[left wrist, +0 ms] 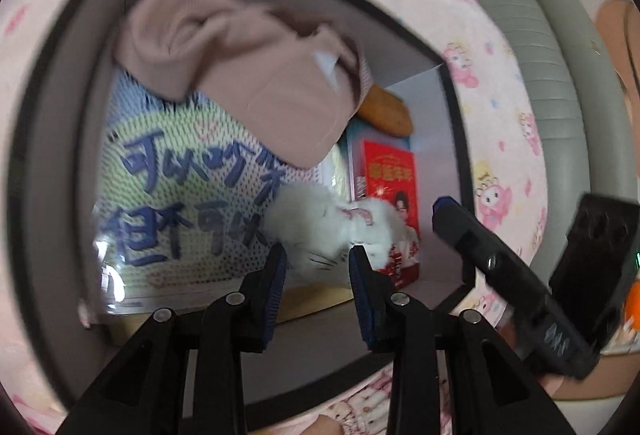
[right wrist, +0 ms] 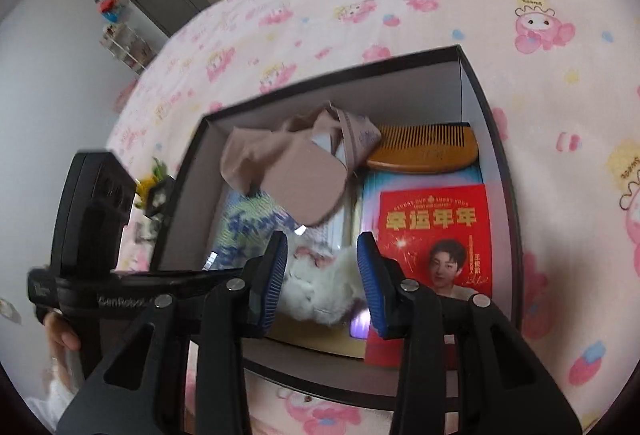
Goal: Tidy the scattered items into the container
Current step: 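Carry the white plush toy into the black box and release it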
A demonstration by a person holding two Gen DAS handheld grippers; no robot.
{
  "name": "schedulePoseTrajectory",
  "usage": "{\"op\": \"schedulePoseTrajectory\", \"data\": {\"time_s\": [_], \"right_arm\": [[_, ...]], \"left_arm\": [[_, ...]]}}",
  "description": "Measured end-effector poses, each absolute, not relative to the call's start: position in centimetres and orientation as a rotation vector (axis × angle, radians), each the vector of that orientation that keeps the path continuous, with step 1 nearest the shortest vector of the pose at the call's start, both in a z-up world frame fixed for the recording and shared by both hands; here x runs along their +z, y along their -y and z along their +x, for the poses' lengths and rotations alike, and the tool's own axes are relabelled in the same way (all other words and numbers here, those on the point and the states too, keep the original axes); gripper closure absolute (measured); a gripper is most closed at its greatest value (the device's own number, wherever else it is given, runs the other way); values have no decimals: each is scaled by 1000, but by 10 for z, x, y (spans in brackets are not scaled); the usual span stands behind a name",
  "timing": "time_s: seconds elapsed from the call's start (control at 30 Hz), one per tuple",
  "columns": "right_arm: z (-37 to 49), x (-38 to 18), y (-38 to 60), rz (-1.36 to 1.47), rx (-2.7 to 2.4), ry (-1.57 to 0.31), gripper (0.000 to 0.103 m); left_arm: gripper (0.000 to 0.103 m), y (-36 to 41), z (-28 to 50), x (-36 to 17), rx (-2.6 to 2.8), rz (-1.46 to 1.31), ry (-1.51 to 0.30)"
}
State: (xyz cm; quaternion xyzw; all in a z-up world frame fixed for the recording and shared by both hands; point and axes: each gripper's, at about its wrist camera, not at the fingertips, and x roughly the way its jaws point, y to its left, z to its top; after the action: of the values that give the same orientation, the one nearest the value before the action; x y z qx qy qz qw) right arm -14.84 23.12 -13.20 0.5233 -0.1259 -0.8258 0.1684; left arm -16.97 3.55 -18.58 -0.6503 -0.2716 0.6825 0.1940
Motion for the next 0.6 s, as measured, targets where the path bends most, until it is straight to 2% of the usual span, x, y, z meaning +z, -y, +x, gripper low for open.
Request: {"op": "schedulePoseTrajectory", "data": {"time_s": [0.03, 0.1, 0.23, 0.3, 0.37, 0.4, 0.47, 0.6], "right_arm": [[-146, -133, -227, 1488, -2361, 317, 65], [-144, -139, -223, 1519, -2375, 252, 65], [-149, -157, -231, 1614, -2314, 312, 64], [-150, -161, -233, 1625, -2287, 350, 55], [-150, -167, -235, 1634, -2229, 426, 50], [-151, -169, -234, 1643, -2215, 434, 49], [-151, -172, -233, 1650, -2204, 435, 49], [-151, -172, -232, 1629, -2177, 479, 50]], "left_arm": [[67, -37, -170, -190, 1898, -1836, 791], [64, -38, -170, -196, 1875, -1843, 842], [64, -34, -169, -197, 1922, -1818, 896], [64, -31, -168, -197, 1945, -1804, 922], [65, -31, -167, -198, 1944, -1799, 931], [65, -31, -166, -200, 1937, -1798, 940], [72, -32, -165, -200, 1923, -1785, 959], [75, -32, -160, -194, 1957, -1746, 954]]}}
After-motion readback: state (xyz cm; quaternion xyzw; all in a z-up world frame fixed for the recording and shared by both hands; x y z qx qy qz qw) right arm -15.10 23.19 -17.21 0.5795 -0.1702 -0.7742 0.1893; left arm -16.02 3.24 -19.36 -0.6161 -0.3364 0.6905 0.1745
